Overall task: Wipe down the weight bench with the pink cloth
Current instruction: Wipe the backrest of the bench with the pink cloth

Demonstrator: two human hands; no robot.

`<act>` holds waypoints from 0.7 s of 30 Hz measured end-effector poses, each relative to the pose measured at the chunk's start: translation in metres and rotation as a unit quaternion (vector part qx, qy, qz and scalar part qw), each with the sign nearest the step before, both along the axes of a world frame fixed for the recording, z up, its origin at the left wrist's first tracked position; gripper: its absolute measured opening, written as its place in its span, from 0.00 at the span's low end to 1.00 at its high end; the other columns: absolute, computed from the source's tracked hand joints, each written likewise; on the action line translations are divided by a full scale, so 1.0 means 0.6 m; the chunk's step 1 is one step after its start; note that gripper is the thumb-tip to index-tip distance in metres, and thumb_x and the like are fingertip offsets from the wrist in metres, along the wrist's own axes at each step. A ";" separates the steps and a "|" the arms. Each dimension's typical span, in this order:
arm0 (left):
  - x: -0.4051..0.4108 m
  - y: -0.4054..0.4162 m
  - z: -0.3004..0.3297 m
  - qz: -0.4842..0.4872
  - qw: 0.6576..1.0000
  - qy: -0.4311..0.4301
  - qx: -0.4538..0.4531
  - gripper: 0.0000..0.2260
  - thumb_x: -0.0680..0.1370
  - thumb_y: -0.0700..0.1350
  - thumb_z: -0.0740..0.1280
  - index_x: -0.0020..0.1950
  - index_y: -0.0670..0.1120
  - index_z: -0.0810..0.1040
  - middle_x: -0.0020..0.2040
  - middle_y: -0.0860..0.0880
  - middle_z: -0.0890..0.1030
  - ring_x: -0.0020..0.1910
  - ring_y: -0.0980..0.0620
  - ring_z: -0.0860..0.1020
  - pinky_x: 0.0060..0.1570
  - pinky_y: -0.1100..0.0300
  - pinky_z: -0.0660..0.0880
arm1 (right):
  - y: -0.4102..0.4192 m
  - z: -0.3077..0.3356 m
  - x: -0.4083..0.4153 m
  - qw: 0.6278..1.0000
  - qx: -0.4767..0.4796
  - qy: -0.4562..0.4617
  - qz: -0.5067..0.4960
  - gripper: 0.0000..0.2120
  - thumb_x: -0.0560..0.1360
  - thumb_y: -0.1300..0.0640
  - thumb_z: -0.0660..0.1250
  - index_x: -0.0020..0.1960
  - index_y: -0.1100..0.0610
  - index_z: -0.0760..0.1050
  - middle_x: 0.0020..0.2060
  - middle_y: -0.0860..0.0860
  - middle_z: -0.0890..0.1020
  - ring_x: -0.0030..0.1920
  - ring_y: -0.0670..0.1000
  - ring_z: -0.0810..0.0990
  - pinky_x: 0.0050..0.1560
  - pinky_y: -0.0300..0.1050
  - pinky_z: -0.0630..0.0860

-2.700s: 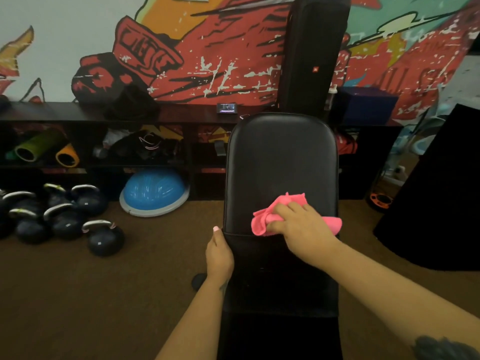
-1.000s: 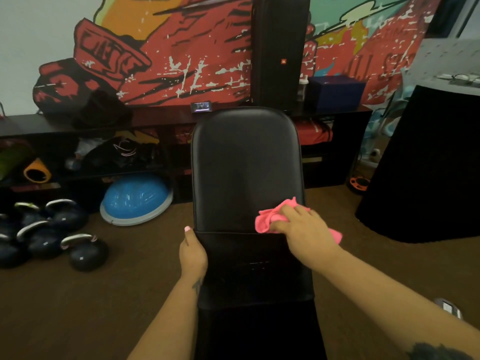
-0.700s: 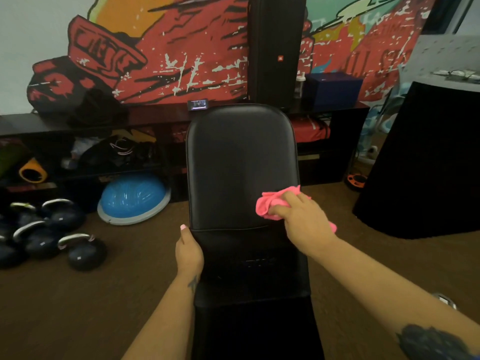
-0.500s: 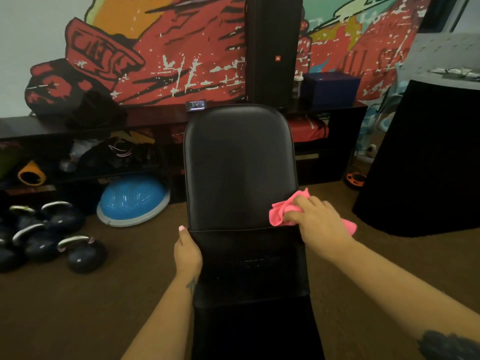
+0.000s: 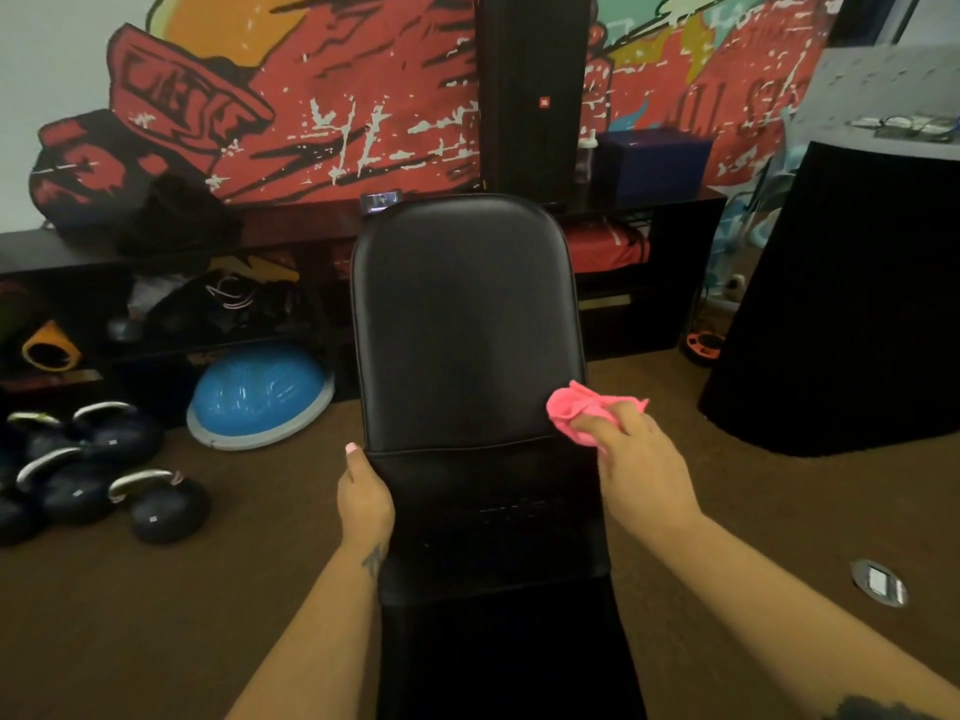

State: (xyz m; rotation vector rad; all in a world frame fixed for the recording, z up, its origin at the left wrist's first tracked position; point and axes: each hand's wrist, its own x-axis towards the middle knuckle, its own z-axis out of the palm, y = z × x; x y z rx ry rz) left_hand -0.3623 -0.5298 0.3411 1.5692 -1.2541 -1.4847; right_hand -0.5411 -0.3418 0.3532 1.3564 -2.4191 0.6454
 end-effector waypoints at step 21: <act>0.001 0.009 0.006 0.008 1.000 0.013 0.002 0.27 0.83 0.57 0.49 0.70 0.38 0.68 0.67 0.40 0.72 0.66 0.41 0.69 0.65 0.53 0.62 | 0.030 -0.064 0.027 0.998 -0.005 -0.010 0.055 0.21 0.70 0.64 0.59 0.61 0.53 0.76 0.51 0.56 0.78 0.42 0.58 0.78 0.36 0.52 0.78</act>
